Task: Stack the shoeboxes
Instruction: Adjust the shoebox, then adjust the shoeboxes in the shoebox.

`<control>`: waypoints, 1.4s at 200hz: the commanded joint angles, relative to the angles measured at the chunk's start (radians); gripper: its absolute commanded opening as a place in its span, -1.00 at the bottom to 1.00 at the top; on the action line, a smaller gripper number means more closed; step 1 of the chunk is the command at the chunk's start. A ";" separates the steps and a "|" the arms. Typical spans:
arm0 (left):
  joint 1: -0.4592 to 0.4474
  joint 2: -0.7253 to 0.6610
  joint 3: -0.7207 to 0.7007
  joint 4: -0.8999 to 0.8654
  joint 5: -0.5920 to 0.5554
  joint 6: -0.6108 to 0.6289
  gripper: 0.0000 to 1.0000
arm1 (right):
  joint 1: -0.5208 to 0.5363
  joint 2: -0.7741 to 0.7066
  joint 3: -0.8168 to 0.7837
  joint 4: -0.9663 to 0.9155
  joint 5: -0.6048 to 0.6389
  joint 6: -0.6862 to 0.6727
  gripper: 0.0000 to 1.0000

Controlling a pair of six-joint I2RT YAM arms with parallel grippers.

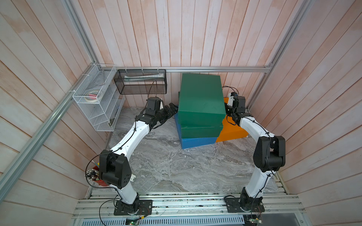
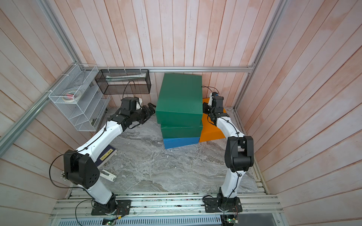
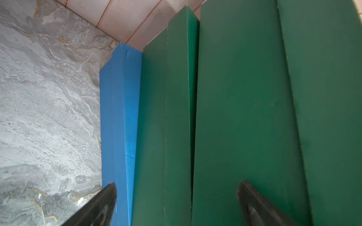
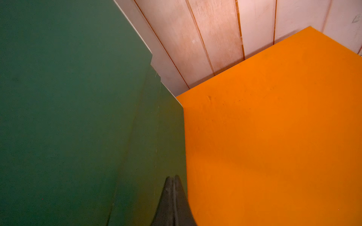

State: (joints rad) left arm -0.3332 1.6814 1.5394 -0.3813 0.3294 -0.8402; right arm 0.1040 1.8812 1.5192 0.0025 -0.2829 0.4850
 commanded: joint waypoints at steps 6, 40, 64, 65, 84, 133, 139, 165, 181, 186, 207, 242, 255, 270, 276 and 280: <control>-0.017 -0.065 -0.047 0.000 -0.009 -0.006 0.99 | 0.017 0.006 0.010 0.036 -0.045 -0.020 -1.00; -0.026 -0.074 -0.073 0.013 0.004 -0.014 1.00 | 0.016 0.033 0.041 0.057 -0.068 -0.023 -1.00; -0.032 -0.066 -0.066 0.019 0.021 -0.008 1.00 | 0.016 0.045 0.072 0.043 -0.045 -0.050 -0.99; -0.032 -0.066 -0.065 0.017 0.020 -0.008 1.00 | 0.016 0.045 0.073 0.042 -0.043 -0.052 -0.99; -0.029 -0.082 -0.048 -0.021 -0.026 0.019 1.00 | 0.015 0.051 0.090 0.010 0.013 -0.092 -0.99; 0.086 -0.125 -0.109 -0.041 -0.097 0.021 0.99 | -0.006 0.155 0.180 -0.038 -0.027 -0.130 -1.00; 0.094 -0.124 -0.118 -0.034 -0.093 0.014 1.00 | -0.006 0.171 0.196 -0.039 -0.045 -0.134 -1.00; 0.092 -0.090 -0.144 0.030 -0.033 -0.010 1.00 | -0.009 0.229 0.246 -0.021 -0.145 -0.130 -0.99; 0.075 -0.049 -0.137 0.049 -0.007 -0.017 0.99 | -0.009 0.251 0.268 -0.006 -0.174 -0.115 -0.99; 0.068 -0.037 -0.133 0.052 -0.002 -0.016 1.00 | -0.010 0.256 0.270 -0.001 -0.182 -0.109 -0.98; 0.029 0.027 -0.104 0.060 0.016 -0.017 1.00 | -0.008 0.274 0.291 0.002 -0.189 -0.103 -0.97; -0.022 0.096 -0.070 0.068 0.048 -0.030 1.00 | -0.008 0.325 0.365 -0.025 -0.227 -0.105 -0.95; -0.032 0.090 -0.074 0.068 0.046 -0.034 0.99 | -0.009 0.338 0.388 -0.035 -0.227 -0.105 -0.94; -0.039 0.072 -0.083 0.061 0.042 -0.035 1.00 | -0.009 0.350 0.410 -0.042 -0.235 -0.105 -0.94; -0.040 0.063 -0.089 0.059 0.038 -0.036 1.00 | -0.008 0.352 0.416 -0.047 -0.237 -0.106 -0.93; -0.041 0.056 -0.095 0.058 0.036 -0.037 1.00 | -0.009 0.355 0.421 -0.048 -0.238 -0.106 -0.94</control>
State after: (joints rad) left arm -0.3511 1.7744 1.4322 -0.3454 0.3363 -0.8734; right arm 0.0776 2.2127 1.8908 -0.0174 -0.4603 0.3809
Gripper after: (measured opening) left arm 0.997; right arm 0.044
